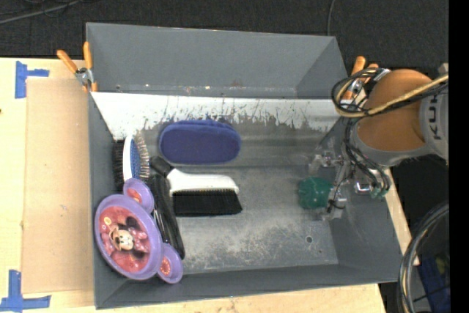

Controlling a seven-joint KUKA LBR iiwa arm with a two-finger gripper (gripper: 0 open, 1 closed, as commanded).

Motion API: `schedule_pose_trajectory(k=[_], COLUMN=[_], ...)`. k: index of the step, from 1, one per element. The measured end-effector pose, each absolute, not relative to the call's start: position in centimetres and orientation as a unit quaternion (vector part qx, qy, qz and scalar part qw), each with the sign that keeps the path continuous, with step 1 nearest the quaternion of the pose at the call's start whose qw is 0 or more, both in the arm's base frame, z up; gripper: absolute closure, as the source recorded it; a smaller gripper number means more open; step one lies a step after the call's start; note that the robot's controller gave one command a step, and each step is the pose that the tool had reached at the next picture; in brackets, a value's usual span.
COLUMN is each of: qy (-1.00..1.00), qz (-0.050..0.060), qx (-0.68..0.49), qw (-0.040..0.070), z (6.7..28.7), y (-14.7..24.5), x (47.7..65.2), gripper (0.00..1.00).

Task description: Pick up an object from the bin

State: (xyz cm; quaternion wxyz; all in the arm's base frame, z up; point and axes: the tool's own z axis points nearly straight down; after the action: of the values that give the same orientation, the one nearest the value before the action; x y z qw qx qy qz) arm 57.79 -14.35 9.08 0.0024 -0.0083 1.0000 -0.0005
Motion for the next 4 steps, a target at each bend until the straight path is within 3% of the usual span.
schedule_pose_trajectory(k=[1,2,3,4], qy=[0.999,1.0,0.999,1.0], qz=[0.0,0.0,0.0,0.001], qx=[-0.051,-0.017,-0.034,-0.02], qw=[0.003,0.0,0.003,0.0], z=[7.0,6.5,6.8,6.5], y=[-15.7,-15.9,-15.7,-15.8], x=[59.6,58.3,59.1,58.5], gripper=[0.0,0.0,0.0,1.0])
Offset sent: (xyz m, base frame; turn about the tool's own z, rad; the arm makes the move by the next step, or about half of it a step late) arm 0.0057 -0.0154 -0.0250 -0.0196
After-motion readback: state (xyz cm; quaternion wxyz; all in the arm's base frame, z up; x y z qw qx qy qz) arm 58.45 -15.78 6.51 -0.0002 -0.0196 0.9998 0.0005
